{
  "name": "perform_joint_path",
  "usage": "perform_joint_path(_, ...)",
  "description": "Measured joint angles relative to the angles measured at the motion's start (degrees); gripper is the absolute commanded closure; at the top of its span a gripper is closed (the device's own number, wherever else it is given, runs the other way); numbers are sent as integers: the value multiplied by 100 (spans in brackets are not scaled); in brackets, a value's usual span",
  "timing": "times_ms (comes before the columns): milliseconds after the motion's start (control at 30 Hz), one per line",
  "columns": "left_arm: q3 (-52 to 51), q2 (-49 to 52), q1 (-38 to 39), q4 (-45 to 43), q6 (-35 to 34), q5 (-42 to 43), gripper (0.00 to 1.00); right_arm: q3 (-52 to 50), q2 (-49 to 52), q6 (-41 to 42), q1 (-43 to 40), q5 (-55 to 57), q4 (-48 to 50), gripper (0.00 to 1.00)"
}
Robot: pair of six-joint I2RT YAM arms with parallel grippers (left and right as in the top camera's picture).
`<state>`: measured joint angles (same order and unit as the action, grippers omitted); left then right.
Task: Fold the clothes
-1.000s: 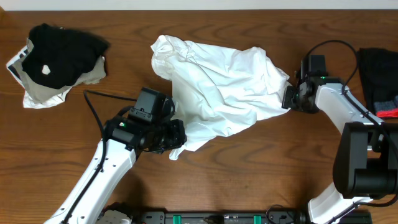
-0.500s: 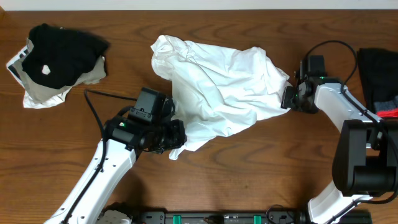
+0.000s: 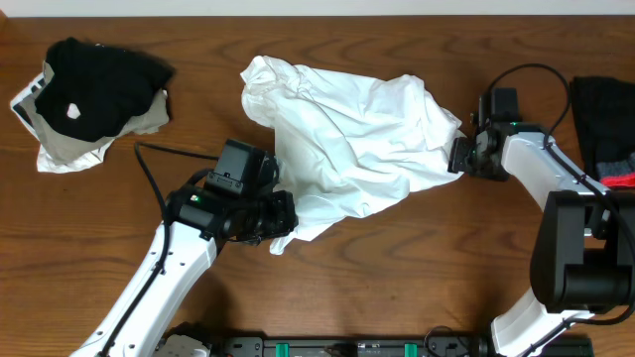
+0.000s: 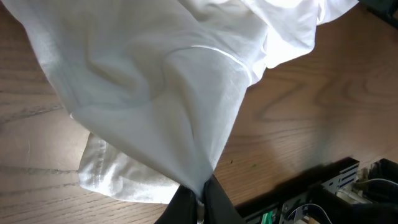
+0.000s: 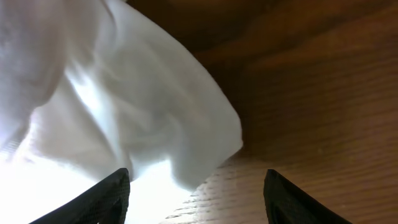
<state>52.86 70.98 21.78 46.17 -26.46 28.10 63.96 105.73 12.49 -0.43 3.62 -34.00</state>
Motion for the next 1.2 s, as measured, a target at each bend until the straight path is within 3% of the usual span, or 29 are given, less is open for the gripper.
perform_joint_path(1033,0,0,0,-2,-33,68,94,11,323,-256,-42,-173,542,38)
perform_joint_path(1100,0,0,0,-2,-33,70,94,11,328,-262,-48,-186,555,43)
perform_joint_path(1200,0,0,0,-2,-33,68,94,11,332,-291,-48,-216,599,57)
